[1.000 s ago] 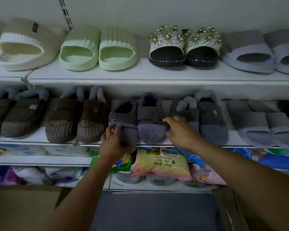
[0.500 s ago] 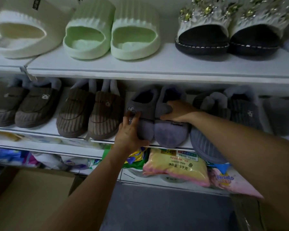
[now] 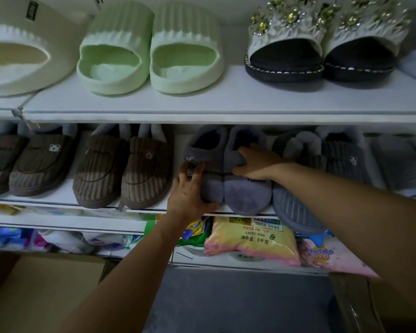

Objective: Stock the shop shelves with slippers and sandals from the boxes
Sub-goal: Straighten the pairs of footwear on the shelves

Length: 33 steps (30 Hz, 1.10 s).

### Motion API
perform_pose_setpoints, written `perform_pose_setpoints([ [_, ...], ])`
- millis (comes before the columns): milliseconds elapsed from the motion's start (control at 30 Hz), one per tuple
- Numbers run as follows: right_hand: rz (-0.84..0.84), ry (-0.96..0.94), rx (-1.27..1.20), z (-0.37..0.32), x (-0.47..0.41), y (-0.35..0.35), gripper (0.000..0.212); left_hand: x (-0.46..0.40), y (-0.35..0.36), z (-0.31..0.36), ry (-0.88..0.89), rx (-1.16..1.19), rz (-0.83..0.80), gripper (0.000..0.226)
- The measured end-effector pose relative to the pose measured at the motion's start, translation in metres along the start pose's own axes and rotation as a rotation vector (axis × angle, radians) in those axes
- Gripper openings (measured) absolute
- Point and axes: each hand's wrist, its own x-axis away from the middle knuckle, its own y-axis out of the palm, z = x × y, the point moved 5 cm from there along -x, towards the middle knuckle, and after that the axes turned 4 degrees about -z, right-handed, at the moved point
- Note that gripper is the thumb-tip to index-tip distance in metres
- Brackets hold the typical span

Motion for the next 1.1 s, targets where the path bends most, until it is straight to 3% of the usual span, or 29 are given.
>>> perform_pose_setpoints([
  [100,0.08,-0.008,-0.014,0.001,0.011,0.0,0.056,0.0,-0.002,0.001,-0.012,-0.008,-0.021,0.11],
  [200,0.17,-0.053,-0.023,0.004,0.037,0.002,0.063,0.005,-0.008,0.013,0.018,-0.017,0.059,0.092],
  [367,0.41,-0.137,0.075,0.021,0.09,0.0,0.046,0.01,-0.001,0.071,0.201,0.021,0.127,0.06],
  [500,0.52,-0.091,0.027,0.064,0.122,-0.011,0.039,0.011,0.014,0.13,0.319,0.159,0.042,0.061],
  [633,0.556,0.138,-0.076,0.133,0.142,-0.015,0.046,0.008,0.044,0.175,0.342,0.248,-0.083,0.072],
  [767,0.381,0.389,-0.208,0.203,0.147,0.007,0.064,0.011,0.08,0.193,0.197,0.118,-0.158,0.1],
  [933,0.229,0.42,-0.366,0.234,0.144,0.025,0.089,0.011,0.09,0.207,-0.055,0.088,-0.074,0.101],
  [1100,0.392,0.233,-0.236,0.231,0.129,-0.008,0.092,0.005,0.092,0.214,-0.138,0.055,-0.055,0.102],
])
